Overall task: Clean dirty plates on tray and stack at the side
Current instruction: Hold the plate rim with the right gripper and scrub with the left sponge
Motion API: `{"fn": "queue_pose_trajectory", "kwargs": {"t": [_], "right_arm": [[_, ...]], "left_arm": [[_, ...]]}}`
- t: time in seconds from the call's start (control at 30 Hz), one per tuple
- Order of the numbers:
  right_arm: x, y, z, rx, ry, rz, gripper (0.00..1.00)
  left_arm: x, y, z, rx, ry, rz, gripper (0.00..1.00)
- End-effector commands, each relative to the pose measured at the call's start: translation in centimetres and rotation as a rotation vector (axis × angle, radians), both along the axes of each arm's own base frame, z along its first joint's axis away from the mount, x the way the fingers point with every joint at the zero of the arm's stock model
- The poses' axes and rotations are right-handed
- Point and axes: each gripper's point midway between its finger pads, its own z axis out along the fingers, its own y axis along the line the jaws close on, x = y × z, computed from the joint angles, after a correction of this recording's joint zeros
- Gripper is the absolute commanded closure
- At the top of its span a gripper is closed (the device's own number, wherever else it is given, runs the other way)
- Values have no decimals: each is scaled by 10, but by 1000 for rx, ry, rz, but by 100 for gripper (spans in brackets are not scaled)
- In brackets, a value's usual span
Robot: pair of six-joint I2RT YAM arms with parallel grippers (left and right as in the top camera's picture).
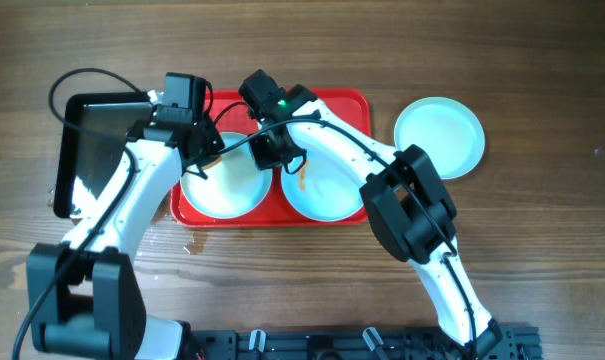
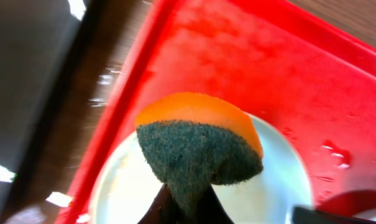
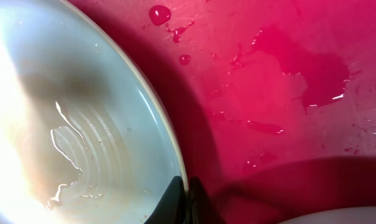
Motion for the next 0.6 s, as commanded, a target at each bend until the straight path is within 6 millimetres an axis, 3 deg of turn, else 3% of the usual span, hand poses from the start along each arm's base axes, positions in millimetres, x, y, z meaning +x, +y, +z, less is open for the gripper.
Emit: {"fn": "queue_pose_trajectory", "kwargs": {"t": [0.0,0.17,0.27,0.37,0.43,0.57], "right_arm": [[2,-10,-12,-57,-4,-14,96],[2,-10,-12,-56,-4,-16,96],[2,-10,-12,-56,-4,-16,96],[2,-10,-12,-55,-5,-16,96],[1,-10,-12,-57,-3,-16,96],[1,-10,-12,-57,-4,-16,96]], "left_arm": [[1,-29,-31,-147,78,-53,96],[-1,-39,-78,-217,177,11,96],[3,-56,-94,-305,196,-20,96],[3,-55,-106,-296,208,-22,96],[-1,-40,-113,-211,227,5,96],[-30,13,-116,76,323,90,96]]}}
